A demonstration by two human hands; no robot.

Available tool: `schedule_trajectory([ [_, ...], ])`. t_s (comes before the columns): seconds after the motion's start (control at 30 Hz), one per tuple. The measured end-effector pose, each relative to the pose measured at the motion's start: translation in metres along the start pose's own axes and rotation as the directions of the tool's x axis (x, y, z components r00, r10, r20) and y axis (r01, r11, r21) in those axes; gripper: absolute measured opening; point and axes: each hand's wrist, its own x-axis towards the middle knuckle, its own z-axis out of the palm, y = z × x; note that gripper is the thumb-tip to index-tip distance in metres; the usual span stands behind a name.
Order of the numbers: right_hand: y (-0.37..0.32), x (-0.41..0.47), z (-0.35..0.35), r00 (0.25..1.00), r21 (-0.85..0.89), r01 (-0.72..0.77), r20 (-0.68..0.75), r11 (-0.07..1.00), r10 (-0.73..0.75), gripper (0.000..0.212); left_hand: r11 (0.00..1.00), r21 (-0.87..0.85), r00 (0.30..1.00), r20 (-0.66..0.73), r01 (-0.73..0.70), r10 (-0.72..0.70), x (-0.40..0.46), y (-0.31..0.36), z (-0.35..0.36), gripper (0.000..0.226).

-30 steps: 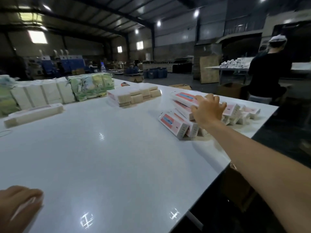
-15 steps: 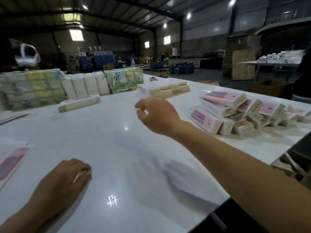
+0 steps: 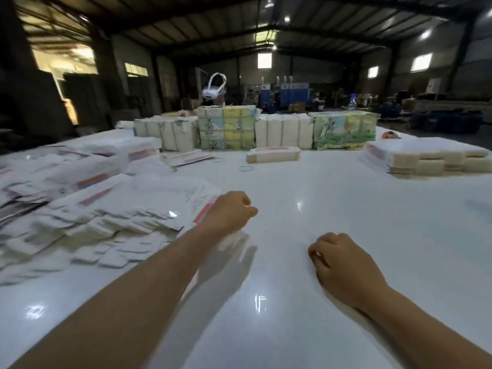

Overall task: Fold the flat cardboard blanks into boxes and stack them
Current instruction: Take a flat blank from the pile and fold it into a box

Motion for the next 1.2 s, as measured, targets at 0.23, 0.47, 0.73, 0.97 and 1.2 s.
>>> schedule_trajectory([
  [0.23, 0.0, 0.0, -0.003, 1.0, -0.005, -0.013, 0.005, 1.0, 0.013, 0.015, 0.744, 0.513, 0.893, -0.114, 0.428, -0.435, 0.041, -0.074, -0.028, 0.108],
  [0.47, -0.004, 0.0, -0.009, 0.999, 0.019, -0.033, 0.014, 0.999, 0.032, 0.011, 0.78, 0.287, 0.826, -0.088, 0.556, -0.557, 0.065, -0.07, -0.036, 0.082],
  [0.73, -0.002, 0.002, -0.011, 0.999, 0.029, -0.024, 0.026, 0.999, 0.023, 0.022, 0.959, -0.265, 0.99, 0.118, 0.1, -0.071, 0.022, 0.003, -0.022, 0.01],
  [0.97, 0.004, -0.004, -0.014, 0.987, 0.264, -0.156, 0.083, 0.952, 0.139, 0.026, 0.89, -0.454, 0.945, 0.273, -0.038, 0.179, -0.055, 0.035, 0.012, 0.013],
  [1.2, 0.005, -0.003, -0.036, 0.866, 0.935, -0.32, 0.222, 0.153, 0.449, 0.019, 0.911, -0.391, 0.933, 0.259, -0.134, 0.248, -0.065, 0.021, 0.021, 0.019],
])
